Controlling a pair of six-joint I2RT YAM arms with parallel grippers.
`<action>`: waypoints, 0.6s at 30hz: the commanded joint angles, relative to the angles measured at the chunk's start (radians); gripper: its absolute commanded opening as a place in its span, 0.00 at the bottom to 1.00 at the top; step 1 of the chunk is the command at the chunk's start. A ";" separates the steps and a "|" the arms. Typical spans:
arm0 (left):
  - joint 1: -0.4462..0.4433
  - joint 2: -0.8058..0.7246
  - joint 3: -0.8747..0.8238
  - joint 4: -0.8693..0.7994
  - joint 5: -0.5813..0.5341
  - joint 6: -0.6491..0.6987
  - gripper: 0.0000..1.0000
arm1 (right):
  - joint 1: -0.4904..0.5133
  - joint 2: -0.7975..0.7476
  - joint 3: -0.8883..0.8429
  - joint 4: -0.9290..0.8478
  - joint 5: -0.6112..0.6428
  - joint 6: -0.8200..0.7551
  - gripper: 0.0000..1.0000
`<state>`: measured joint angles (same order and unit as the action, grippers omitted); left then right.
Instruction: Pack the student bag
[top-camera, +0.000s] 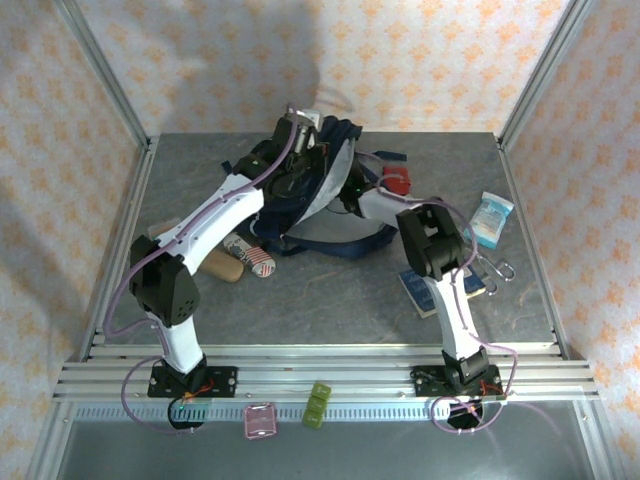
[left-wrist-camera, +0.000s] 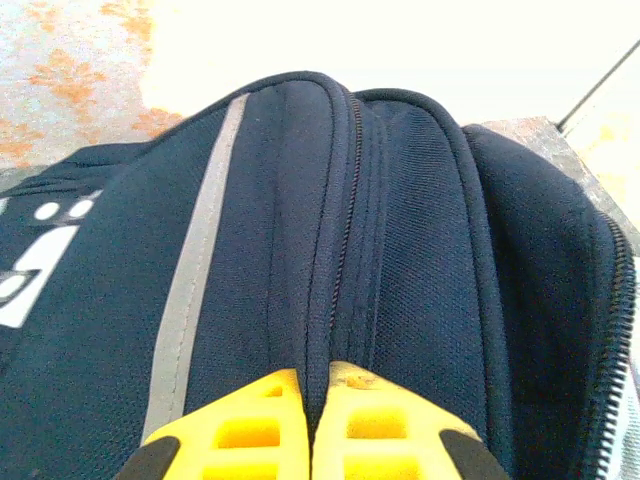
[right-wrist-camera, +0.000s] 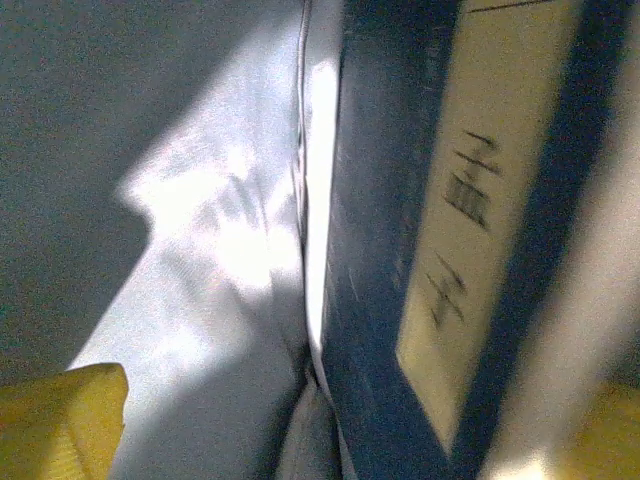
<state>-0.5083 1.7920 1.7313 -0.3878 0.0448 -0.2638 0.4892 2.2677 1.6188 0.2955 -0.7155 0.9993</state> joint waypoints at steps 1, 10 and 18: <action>0.035 -0.063 -0.016 0.110 -0.058 -0.014 0.00 | -0.059 -0.125 -0.117 -0.105 0.027 -0.092 1.00; 0.059 -0.045 -0.086 0.142 -0.138 -0.002 0.00 | -0.129 -0.425 -0.390 -0.194 0.075 -0.257 1.00; 0.050 0.023 -0.160 0.199 -0.154 -0.023 0.08 | -0.181 -0.766 -0.497 -0.525 0.423 -0.388 1.00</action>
<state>-0.4744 1.7832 1.5986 -0.2577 -0.0166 -0.2790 0.3634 1.6283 1.1568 -0.0288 -0.5251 0.6907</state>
